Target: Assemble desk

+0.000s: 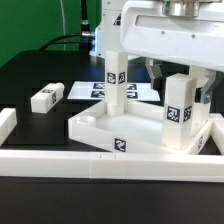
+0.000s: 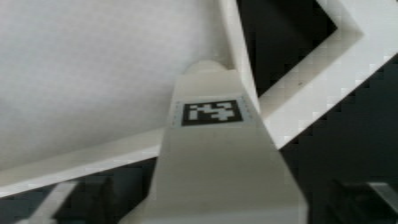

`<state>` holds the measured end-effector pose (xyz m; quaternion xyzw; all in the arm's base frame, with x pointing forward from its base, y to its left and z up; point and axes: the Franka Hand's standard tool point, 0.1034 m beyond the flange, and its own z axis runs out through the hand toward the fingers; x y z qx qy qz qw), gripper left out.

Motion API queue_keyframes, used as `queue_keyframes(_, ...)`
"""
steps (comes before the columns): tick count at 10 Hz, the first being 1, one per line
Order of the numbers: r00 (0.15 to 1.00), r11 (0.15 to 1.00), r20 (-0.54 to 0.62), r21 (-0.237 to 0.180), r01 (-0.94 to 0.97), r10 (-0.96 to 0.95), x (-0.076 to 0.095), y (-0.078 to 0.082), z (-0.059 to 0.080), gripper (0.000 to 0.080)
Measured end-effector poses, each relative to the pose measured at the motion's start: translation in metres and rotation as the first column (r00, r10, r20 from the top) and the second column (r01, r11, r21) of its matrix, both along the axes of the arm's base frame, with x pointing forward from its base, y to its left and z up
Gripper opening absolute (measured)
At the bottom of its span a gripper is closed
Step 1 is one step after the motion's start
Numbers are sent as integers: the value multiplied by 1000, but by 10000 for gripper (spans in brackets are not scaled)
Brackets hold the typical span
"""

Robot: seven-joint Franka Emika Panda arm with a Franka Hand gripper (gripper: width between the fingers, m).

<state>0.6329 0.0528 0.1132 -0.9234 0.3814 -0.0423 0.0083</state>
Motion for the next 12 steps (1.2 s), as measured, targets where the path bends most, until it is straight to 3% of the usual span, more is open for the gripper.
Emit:
queue_keyframes(2,994,994,19,16,-111,111,-14,-1,30,644)
queue_keyframes(4,984,984,26,24,-178,177,-34,-23,51,648)
queue_keyframes(5,985,985,28,25,-168,168,-39,-34,56,648)
queue_keyframes(7,984,984,18,22,-179,178,-38,-25,48,648)
queue_keyframes(10,977,977,16,23,-213,213,-41,-30,49,648)
queue_keyframes(11,969,968,18,35,-248,248,-54,-42,54,648)
queue_keyframes(12,954,953,24,44,-299,298,-77,-64,56,648)
